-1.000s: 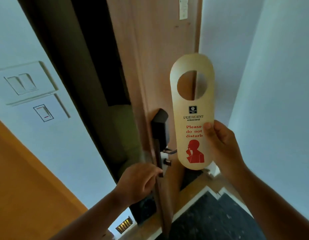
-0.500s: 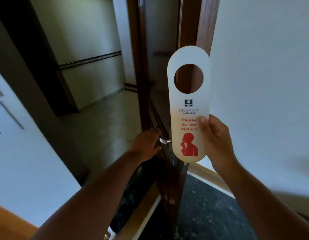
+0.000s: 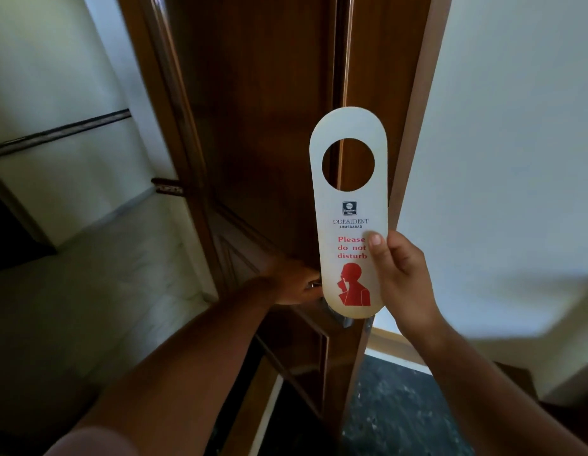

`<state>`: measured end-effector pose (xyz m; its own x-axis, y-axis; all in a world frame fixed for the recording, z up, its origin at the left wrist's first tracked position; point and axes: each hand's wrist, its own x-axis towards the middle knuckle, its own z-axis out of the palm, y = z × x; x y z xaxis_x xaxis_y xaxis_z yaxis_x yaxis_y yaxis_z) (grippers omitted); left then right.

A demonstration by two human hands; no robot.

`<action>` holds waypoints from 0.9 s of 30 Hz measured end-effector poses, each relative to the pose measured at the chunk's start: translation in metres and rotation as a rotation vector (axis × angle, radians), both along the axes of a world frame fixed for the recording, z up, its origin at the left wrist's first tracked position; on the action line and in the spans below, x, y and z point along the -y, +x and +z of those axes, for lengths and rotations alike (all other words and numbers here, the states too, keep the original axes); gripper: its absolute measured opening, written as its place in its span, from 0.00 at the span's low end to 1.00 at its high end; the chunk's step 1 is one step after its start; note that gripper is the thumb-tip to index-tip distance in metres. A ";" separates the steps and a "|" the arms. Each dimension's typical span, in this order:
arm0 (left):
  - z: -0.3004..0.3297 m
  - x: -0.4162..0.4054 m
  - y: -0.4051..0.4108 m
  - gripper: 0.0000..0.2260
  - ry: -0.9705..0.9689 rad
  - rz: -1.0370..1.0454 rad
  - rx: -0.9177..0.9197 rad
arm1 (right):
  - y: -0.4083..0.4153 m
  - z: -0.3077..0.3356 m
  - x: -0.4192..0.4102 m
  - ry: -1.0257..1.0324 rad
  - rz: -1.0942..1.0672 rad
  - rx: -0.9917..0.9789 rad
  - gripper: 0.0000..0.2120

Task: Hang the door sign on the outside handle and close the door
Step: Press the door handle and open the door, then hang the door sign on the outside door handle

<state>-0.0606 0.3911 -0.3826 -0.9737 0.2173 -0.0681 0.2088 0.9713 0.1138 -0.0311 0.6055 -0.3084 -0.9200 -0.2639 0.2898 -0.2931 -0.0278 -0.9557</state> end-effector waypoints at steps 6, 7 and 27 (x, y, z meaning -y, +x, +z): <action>0.014 -0.035 -0.038 0.14 -0.030 0.059 -0.040 | -0.031 -0.008 -0.002 0.044 -0.125 0.030 0.16; 0.010 -0.037 -0.047 0.13 0.008 0.056 -0.048 | -0.035 -0.009 -0.001 0.053 -0.160 0.038 0.16; -0.022 0.002 -0.057 0.14 1.178 0.147 -0.242 | -0.030 -0.043 0.049 0.196 -0.481 0.122 0.15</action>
